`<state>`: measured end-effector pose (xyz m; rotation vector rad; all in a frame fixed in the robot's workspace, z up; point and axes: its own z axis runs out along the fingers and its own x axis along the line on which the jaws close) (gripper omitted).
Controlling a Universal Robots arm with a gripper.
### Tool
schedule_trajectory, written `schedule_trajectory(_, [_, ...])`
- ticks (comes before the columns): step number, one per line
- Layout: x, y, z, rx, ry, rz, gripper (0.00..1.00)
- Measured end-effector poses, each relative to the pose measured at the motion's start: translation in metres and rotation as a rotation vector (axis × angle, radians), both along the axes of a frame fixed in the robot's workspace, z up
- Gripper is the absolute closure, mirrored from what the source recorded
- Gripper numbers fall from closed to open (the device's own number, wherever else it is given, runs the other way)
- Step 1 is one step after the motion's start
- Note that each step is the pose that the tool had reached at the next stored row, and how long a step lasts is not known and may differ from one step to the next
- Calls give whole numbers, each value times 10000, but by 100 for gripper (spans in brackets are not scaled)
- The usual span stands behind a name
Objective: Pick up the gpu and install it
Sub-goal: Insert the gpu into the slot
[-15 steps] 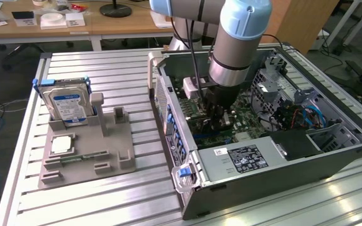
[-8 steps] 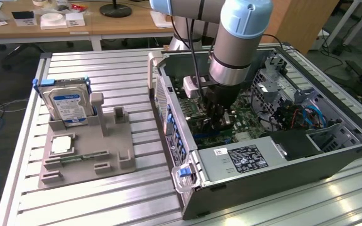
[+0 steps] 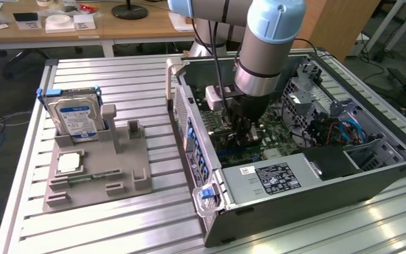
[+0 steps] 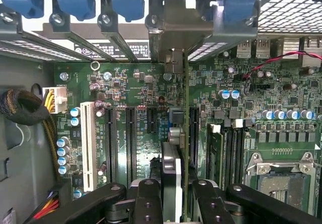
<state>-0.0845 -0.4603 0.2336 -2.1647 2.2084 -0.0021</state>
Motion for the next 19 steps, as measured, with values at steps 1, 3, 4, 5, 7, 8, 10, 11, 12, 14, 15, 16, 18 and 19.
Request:
schedule_trajectory(1, [0, 0, -5, 2, -1, -2, 72])
schedule_trajectory(3, [0, 0, -23, -4, 4, -3, 72])
schedule_trajectory(4, [-1, -1, -32, -11, 9, -4, 72])
schedule_trajectory(5, [-1, -1, -40, -15, 12, -3, 72])
schedule_trajectory(7, [-1, -1, -53, -3, 8, -3, 72])
schedule_trajectory(8, [0, 0, -54, -2, 8, -3, 72])
schedule_trajectory(10, [0, 0, -54, -1, 8, -3, 72])
schedule_trajectory(11, [0, 0, -54, -2, 8, -3, 72])
schedule_trajectory(12, [0, 0, -51, 2, 6, -3, 72])
schedule_trajectory(14, [1, 2, -42, 13, -1, -3, 72])
schedule_trajectory(15, [1, 2, -40, 12, 0, -4, 72])
schedule_trajectory(16, [1, 2, -37, 8, 2, -4, 72])
schedule_trajectory(18, [1, 0, -26, -2, 5, -4, 72])
schedule_trajectory(19, [1, 0, -20, -7, 6, -5, 72])
